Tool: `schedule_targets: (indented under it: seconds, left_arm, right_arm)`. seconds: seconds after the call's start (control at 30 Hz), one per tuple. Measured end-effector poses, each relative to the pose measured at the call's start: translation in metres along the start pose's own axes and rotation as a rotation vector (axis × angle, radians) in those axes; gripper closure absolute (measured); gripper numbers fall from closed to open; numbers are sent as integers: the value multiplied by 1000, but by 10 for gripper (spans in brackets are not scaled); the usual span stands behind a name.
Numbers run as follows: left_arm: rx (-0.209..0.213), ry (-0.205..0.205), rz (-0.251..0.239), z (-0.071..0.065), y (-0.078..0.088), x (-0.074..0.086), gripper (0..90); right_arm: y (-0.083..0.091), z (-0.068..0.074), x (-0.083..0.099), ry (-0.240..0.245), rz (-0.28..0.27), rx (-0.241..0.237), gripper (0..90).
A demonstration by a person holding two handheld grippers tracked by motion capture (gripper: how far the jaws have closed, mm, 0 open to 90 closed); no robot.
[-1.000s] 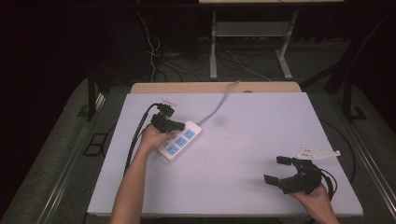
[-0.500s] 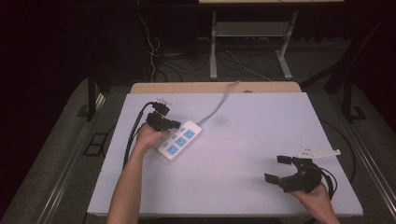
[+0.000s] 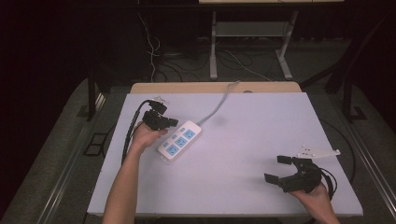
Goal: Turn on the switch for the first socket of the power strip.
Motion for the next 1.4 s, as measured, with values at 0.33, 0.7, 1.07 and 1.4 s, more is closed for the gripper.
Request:
schedule_targets:
  seconds: [0.33,0.7,1.07,1.4]
  left_arm:
    - [-14,-8,-16,-4,17,-6,889]
    - [2,-28,-44,-21,38,-13,855]
    - [40,-47,-99,-44,57,-10,678]
    - [34,-16,-186,-53,78,1,486]
  right_arm:
    - [0,0,1,-1,3,2,3]
    - [0,0,1,-3,1,2,3]
    - [1,0,0,-2,-5,1,3]
    - [1,1,0,-5,-7,1,4]
Point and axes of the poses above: each handheld gripper's, and its own axes: y roughly backward along the jaws, x roughly out of its underside, z roughly to its left, the point moved 8 cm from there along -y, roughly forward along the jaws, and after that the axes turned 13 degrees about -z, right-handed, at the moved point
